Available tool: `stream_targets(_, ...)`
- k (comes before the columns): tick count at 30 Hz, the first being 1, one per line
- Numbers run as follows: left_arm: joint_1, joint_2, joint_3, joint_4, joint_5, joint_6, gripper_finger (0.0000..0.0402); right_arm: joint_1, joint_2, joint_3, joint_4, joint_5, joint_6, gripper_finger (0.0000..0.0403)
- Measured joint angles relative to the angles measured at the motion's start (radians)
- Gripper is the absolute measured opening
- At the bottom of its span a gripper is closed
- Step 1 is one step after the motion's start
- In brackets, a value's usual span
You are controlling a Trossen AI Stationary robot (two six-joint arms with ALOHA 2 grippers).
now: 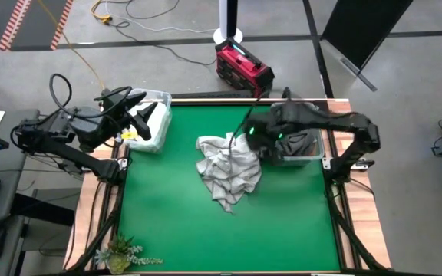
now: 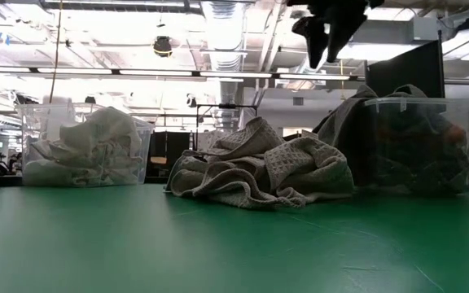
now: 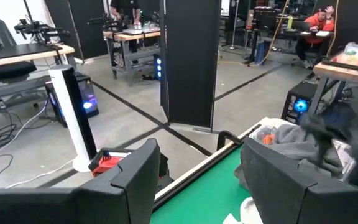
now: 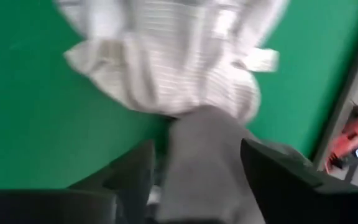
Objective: Sort towels by color in basket
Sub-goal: Put the gray towel into the right transparent bin
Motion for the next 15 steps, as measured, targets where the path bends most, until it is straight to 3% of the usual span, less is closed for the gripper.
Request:
stream_targets(6,0.000,0.000,0.000,0.000,0.000,0.000,0.0214,0.107,0.096,-0.006,-0.026,0.006,0.028,0.0300)
stream_targets(15,0.000,0.000,0.000,0.000,0.033,-0.001,0.0214,0.090,0.148,-0.160,0.021,0.090,0.079,0.0301)
